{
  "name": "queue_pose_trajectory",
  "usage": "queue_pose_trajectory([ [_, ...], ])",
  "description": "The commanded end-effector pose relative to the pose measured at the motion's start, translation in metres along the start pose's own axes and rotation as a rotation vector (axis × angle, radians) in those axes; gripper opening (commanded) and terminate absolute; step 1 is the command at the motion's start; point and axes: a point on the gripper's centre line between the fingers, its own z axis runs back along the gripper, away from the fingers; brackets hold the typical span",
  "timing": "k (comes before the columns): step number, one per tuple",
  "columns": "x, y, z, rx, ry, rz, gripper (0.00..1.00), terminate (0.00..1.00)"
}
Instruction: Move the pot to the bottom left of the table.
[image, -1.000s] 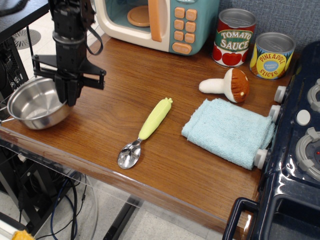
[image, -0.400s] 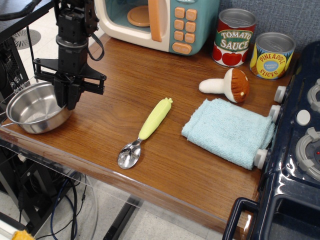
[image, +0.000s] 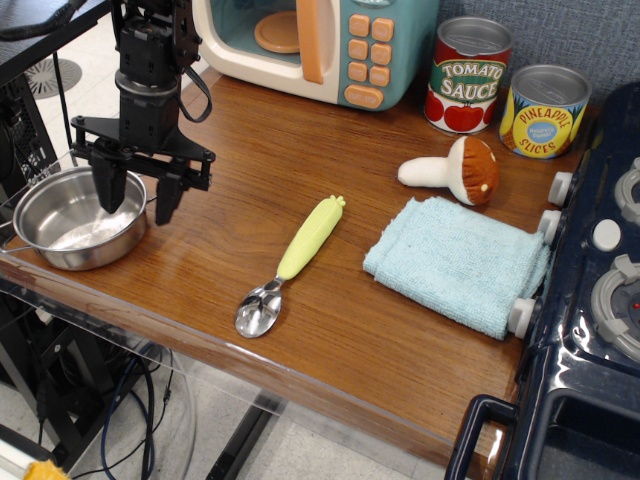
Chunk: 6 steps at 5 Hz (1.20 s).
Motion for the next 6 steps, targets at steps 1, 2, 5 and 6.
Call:
queue_pose_trajectory([
  [1,0.002,0.008,0.041,-0.04,-0.108,0.015,1.0,0.0],
  [2,0.001,0.014,0.061,-0.059,-0.189,0.058,1.0,0.0],
  [5,-0.001,0.02,0.079,-0.151,-0.252,0.084,1.0,0.0],
  [6,-0.001,0.02,0.079,-0.151,-0.252,0.084,1.0,0.0],
])
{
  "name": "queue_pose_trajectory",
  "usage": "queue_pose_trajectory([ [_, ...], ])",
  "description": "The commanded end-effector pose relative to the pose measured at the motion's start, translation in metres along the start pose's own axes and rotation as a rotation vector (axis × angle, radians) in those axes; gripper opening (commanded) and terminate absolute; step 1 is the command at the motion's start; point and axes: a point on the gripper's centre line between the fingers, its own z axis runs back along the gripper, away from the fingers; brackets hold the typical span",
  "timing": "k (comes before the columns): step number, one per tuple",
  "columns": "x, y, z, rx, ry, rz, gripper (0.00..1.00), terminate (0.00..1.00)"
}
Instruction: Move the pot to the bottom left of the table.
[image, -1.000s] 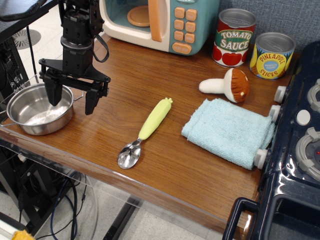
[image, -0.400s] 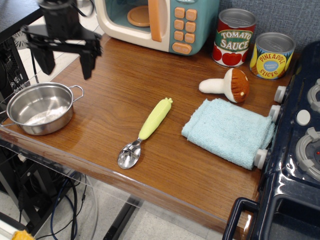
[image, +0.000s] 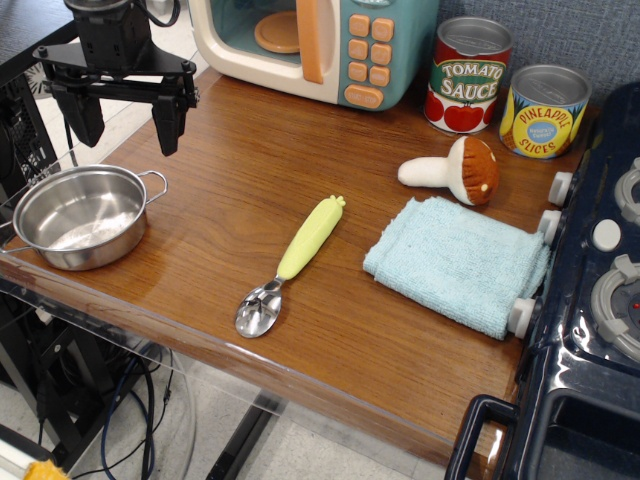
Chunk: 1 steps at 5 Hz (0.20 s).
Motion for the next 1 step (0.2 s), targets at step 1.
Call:
queue_pose_trajectory([
  [1,0.0005,0.0045,0.0169,0.006,-0.045,0.005,1.0,1.0],
])
